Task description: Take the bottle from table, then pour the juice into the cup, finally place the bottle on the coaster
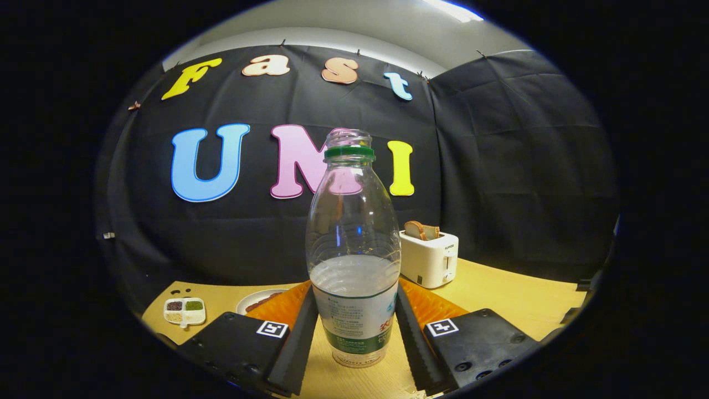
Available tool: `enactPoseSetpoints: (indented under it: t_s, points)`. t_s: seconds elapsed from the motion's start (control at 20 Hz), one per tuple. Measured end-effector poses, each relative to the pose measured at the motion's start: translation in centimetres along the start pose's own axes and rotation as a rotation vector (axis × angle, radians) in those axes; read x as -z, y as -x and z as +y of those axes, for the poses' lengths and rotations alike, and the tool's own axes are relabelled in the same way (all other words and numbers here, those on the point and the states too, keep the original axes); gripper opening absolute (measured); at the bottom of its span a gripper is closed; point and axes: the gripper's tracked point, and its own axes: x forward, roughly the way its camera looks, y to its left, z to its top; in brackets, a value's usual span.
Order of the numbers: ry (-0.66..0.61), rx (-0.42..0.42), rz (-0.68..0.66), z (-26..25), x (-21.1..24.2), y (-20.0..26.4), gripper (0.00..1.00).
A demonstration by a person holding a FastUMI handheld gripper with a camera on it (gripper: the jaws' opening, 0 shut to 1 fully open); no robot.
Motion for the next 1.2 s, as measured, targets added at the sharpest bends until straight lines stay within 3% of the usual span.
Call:
enactPoseSetpoints:
  t_s: [0.5, 1.2]
  points:
    - [0.094, 0.108, 0.046, 0.1, 7.6, -4.6, 0.76]
    - [0.028, 0.173, 0.083, -1.0, 12.3, -6.0, 0.76]
